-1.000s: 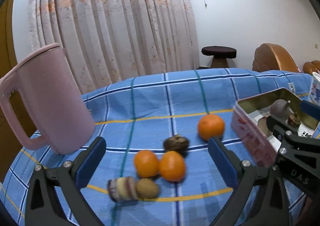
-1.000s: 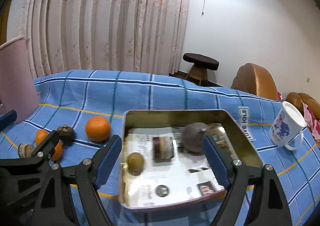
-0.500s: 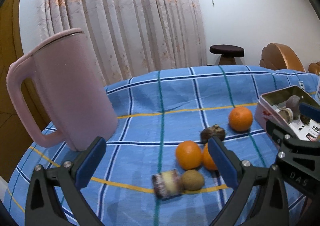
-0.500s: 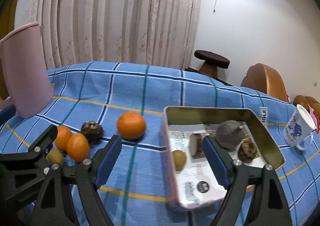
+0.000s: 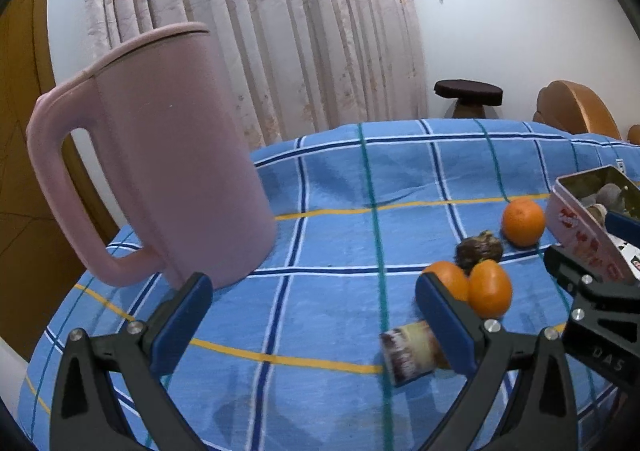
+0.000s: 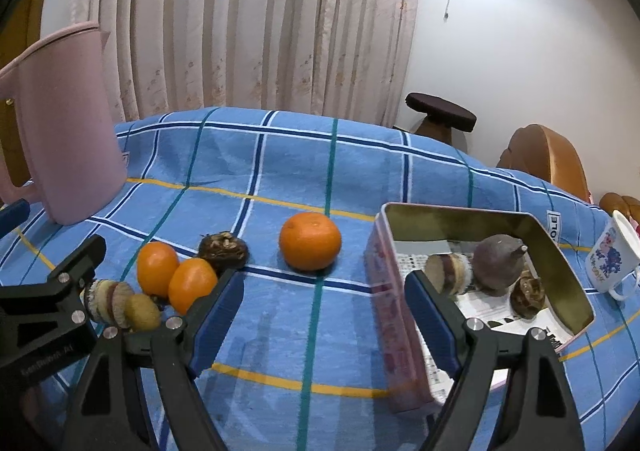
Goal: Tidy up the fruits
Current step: 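Grasp a kiwi with the right gripper while the left grasps a taro slice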
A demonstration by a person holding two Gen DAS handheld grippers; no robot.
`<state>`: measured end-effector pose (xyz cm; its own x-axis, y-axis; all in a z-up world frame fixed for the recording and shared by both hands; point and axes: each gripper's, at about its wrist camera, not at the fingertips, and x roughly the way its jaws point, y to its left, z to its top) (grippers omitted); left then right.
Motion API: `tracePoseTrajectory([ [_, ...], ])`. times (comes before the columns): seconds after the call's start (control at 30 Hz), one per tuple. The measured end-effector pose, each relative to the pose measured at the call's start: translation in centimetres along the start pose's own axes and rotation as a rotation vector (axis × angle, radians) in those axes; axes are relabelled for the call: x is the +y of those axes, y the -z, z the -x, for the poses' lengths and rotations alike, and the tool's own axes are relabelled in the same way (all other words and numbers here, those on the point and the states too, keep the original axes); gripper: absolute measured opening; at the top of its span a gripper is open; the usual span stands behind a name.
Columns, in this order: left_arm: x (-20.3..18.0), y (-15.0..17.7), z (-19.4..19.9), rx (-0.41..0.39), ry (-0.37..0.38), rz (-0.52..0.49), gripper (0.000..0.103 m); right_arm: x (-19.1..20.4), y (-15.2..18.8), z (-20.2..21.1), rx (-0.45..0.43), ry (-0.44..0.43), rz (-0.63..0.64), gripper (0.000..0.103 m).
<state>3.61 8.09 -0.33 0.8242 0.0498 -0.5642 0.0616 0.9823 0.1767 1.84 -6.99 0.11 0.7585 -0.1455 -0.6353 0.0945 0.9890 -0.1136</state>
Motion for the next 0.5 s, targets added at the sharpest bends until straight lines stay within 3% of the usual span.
tracePoseTrajectory([
  [0.23, 1.6, 0.3, -0.8, 0.041, -0.018, 0.018, 0.103, 1.2, 0.2, -0.3, 0.02, -0.033, 0.011, 0.084],
  [0.5, 4.2, 0.5, -1.3, 0.068, -0.023, 0.012, 0.103, 1.6, 0.7, 0.0, 0.029, -0.148, 0.016, 0.084],
])
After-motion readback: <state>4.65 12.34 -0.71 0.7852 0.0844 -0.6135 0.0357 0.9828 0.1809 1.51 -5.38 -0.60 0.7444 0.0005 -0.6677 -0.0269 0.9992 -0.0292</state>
